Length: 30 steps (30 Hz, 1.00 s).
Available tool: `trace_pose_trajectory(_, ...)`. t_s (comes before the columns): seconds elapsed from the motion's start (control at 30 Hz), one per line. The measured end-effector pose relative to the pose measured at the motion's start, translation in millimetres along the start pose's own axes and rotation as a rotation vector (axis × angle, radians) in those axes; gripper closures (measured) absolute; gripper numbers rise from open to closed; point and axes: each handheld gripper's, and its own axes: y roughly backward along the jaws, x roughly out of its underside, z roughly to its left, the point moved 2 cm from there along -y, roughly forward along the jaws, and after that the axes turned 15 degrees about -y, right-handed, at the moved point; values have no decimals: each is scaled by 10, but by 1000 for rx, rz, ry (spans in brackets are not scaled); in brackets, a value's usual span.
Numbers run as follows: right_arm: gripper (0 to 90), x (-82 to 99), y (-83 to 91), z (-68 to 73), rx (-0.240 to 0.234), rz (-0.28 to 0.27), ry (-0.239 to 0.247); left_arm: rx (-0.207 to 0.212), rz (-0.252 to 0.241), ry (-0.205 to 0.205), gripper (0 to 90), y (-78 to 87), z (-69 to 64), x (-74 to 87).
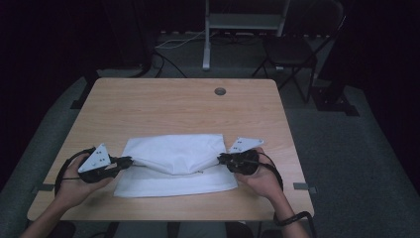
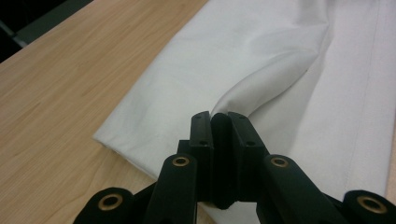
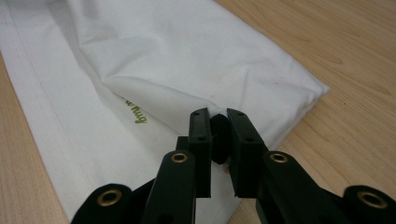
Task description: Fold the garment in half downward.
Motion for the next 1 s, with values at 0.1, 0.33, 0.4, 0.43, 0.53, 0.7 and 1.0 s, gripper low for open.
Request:
trace_pose_trajectory(0.1,811,6,10,9,0,-3,-1,5,-2,-2,811,7,-21,12)
trace_pose_trajectory(0.33,811,9,35,36,-2,1,12,10,-3,0,811,40,-58,30)
trace_pose_trajectory(0.4,811,10,43,45,-1,0,9,11,-2,-2,811,47,-62,31)
trace_pose_trajectory(0.43,811,10,46,50,-2,-2,10,11,-6,-1,811,49,-66,29)
trace_pose_trajectory(0.53,811,15,51,63,-3,-1,11,14,-13,-4,811,58,-81,23)
trace_pose_trajectory(0.7,811,35,66,70,-1,7,18,22,-14,-6,811,77,-111,25)
trace_pose_trajectory(1.0,810,61,109,98,-2,11,28,30,-19,-15,810,98,-145,22)
